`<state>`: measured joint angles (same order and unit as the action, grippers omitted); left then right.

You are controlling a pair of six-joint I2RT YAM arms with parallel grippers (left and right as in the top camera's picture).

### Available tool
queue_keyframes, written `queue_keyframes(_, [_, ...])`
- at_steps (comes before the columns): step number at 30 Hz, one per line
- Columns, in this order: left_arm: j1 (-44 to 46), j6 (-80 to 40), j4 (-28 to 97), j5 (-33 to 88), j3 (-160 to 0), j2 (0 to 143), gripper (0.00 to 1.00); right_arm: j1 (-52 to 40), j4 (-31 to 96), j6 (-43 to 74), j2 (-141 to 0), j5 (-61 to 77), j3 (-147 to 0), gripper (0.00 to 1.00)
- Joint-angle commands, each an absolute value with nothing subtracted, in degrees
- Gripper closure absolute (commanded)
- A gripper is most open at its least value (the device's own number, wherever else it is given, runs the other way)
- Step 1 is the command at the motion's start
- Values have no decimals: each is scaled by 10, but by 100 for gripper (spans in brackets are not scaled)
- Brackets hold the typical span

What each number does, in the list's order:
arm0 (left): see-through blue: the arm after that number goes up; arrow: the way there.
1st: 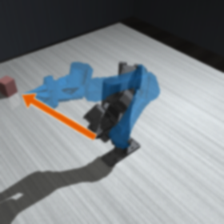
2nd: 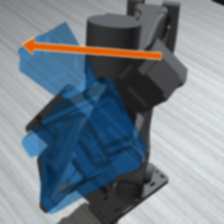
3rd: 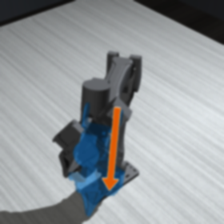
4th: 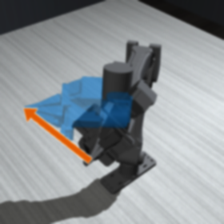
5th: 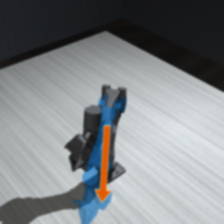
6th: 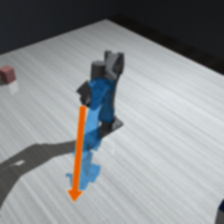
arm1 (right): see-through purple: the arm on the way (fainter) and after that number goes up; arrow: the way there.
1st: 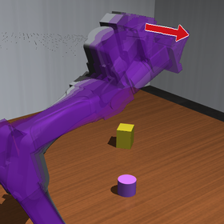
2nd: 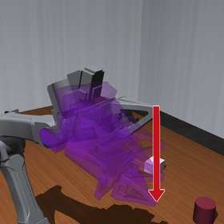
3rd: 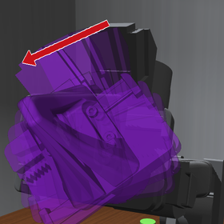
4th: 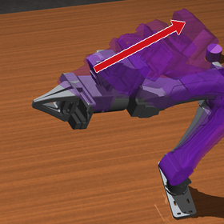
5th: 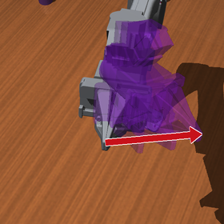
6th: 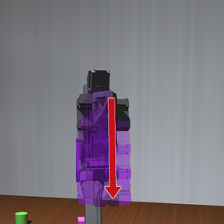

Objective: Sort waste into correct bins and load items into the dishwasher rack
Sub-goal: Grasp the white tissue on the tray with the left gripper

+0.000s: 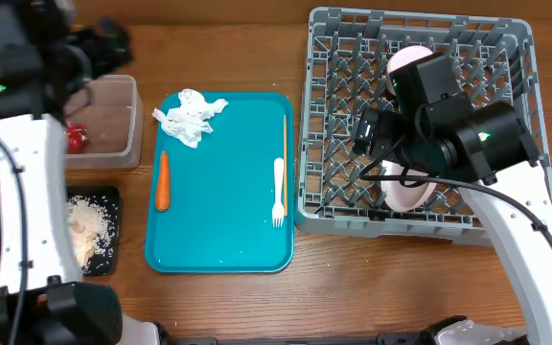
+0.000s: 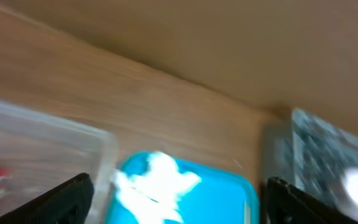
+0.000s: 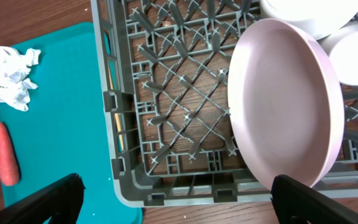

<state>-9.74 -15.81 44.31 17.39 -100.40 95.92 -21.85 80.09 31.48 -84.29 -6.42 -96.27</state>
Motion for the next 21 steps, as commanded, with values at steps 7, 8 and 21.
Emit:
queue_keyframes(7, [79, -75, 486, -10, -1004, 1104, 7, -219, 798, 315, -843, -70, -971, 0])
queue_keyframes(8, [83, -63, 482, -23, -1004, 1120, 7, -219, 798, 315, -843, -70, -971, 0])
queue_keyframes(21, [75, -58, 471, -108, -1004, 1263, 10, -219, 798, 315, -843, -70, -971, 0])
